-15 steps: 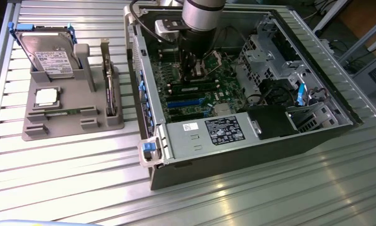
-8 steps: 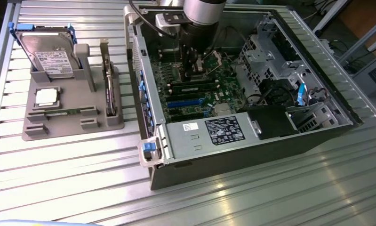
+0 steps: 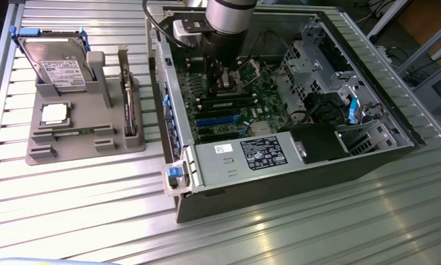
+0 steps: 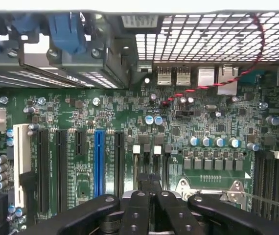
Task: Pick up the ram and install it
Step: 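Press down the ram until it locks into place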
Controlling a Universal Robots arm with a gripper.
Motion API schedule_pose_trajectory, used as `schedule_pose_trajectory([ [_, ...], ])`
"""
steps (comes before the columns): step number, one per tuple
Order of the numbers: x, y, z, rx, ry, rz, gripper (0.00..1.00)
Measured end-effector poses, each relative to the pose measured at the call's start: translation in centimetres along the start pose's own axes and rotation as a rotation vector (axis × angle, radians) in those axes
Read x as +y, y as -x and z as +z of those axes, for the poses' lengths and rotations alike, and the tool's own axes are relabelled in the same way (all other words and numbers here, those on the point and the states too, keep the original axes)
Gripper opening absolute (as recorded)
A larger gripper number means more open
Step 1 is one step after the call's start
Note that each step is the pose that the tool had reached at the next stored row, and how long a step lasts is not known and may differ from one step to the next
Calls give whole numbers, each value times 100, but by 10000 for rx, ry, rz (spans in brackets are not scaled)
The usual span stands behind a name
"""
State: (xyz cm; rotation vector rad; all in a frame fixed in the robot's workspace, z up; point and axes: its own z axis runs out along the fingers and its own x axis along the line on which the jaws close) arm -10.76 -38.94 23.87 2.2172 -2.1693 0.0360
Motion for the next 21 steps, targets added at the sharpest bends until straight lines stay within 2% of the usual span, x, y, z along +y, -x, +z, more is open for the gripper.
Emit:
schedule_pose_trajectory([
  [8, 32, -35, 92, -80, -2, 0, 10],
  [10, 32, -36, 104, -136, -3, -1, 10],
  [15, 34, -42, -34, -152, -4, -5, 10],
  [16, 35, -67, -29, -275, -7, -8, 10],
  [17, 36, -108, -12, -363, -9, -8, 10],
  [20, 37, -154, 36, -489, -13, -10, 10],
  [21, 37, -154, 48, -496, -12, -8, 10],
])
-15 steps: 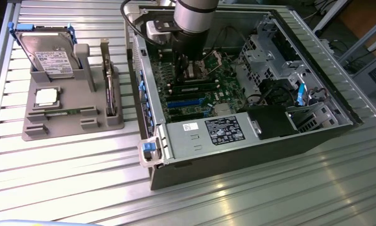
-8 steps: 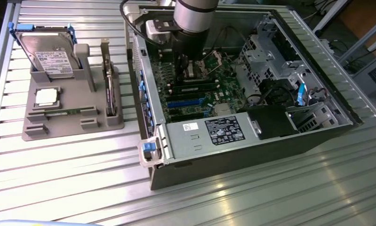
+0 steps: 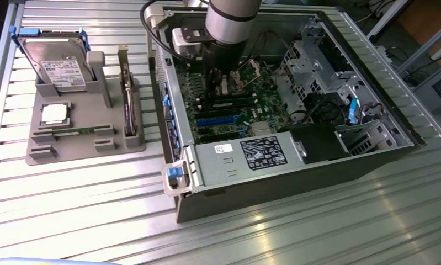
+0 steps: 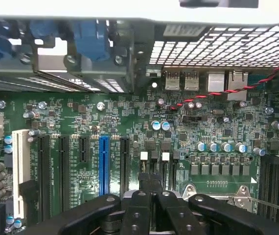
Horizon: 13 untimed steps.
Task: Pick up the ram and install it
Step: 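Press down the ram until it locks into place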
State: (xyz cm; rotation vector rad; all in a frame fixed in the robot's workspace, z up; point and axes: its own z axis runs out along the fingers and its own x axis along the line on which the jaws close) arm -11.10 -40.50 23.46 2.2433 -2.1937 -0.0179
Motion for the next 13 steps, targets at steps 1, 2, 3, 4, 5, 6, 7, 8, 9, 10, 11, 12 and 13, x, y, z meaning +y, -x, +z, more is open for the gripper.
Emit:
schedule_pose_trajectory([
  [1, 0, -1, 13, -4, 6, -1, 10],
  [2, 0, -2, 30, -15, 7, -2, 10],
  [3, 0, -2, 54, -29, 8, -2, 10],
  [4, 0, -2, 69, -43, 8, -2, 10],
  [5, 0, -3, 79, -62, 7, -2, 10],
  [6, 1, -5, 75, -70, 9, -3, 10],
  [7, -1, -2, 59, -76, 8, -3, 10],
  [8, -4, 3, 0, -109, -15, -4, 10],
  [9, -11, 0, -122, -89, 0, -4, 10],
  [10, -44, 0, -125, -91, 6, -3, 10],
  [11, -96, -1, -126, -92, 32, -1, 10],
  [12, -163, -3, -126, -92, 93, -3, 10],
  [13, -286, -5, -127, -94, 188, -2, 10],
])
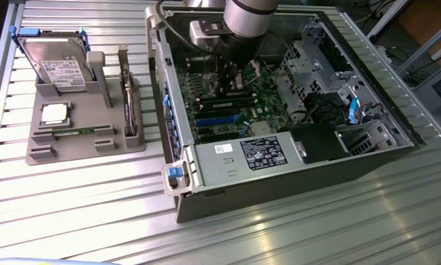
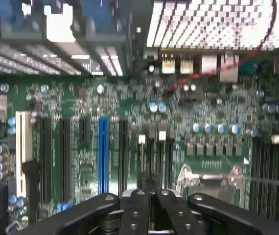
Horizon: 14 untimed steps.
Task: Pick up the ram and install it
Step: 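Press down the ram until it locks into place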
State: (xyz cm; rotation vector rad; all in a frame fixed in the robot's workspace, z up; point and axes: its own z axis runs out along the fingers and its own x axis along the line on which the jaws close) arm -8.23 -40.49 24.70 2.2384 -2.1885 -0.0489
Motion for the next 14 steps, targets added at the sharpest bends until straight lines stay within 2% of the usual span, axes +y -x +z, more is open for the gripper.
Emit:
schedule_pose_trajectory([
  [3, -237, -4, -7, -2, 141, 3, 10],
  [4, -391, -7, -12, -4, 230, 2, 10],
  [7, -630, -12, -19, -6, 355, 5, 10],
  [11, -833, -16, -25, -9, 432, 7, 10],
  [14, -926, -18, -28, -12, 462, 7, 10],
])
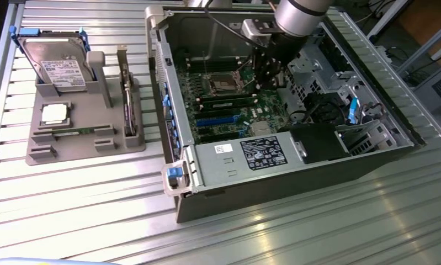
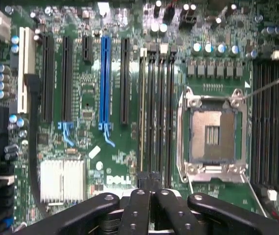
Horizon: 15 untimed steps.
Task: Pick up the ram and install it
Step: 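Press down the ram until it locks into place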
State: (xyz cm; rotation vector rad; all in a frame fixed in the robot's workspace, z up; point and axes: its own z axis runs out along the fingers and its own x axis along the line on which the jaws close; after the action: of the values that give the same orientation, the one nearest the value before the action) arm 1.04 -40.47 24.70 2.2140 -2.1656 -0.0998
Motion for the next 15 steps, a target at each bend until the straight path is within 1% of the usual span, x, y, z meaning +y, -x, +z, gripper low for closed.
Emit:
schedule_pose_trajectory([
  [1, -36, -1, -2, -4, 13, 1, 10],
  [2, -108, -3, -8, -7, 45, -1, 10],
  [3, -151, -4, -11, -8, 63, 1, 10],
  [4, -246, -5, -19, -12, 98, 1, 10],
  [5, -308, -6, -44, -37, 107, -2, 10],
  [6, -375, -7, -85, -111, 113, -7, 10],
  [7, -409, -8, -109, -149, 116, -11, 10],
  [9, -500, -9, -166, -280, 127, -21, 10],
  [10, -531, -9, -196, -336, 132, -26, 10],
  [11, -548, -9, -228, -356, 134, -28, 10],
  [12, -559, -10, -267, -360, 135, -27, 10],
  [13, -568, -9, -327, -367, 135, -28, 10],
  [15, -569, -8, -471, -372, 135, -27, 10],
])
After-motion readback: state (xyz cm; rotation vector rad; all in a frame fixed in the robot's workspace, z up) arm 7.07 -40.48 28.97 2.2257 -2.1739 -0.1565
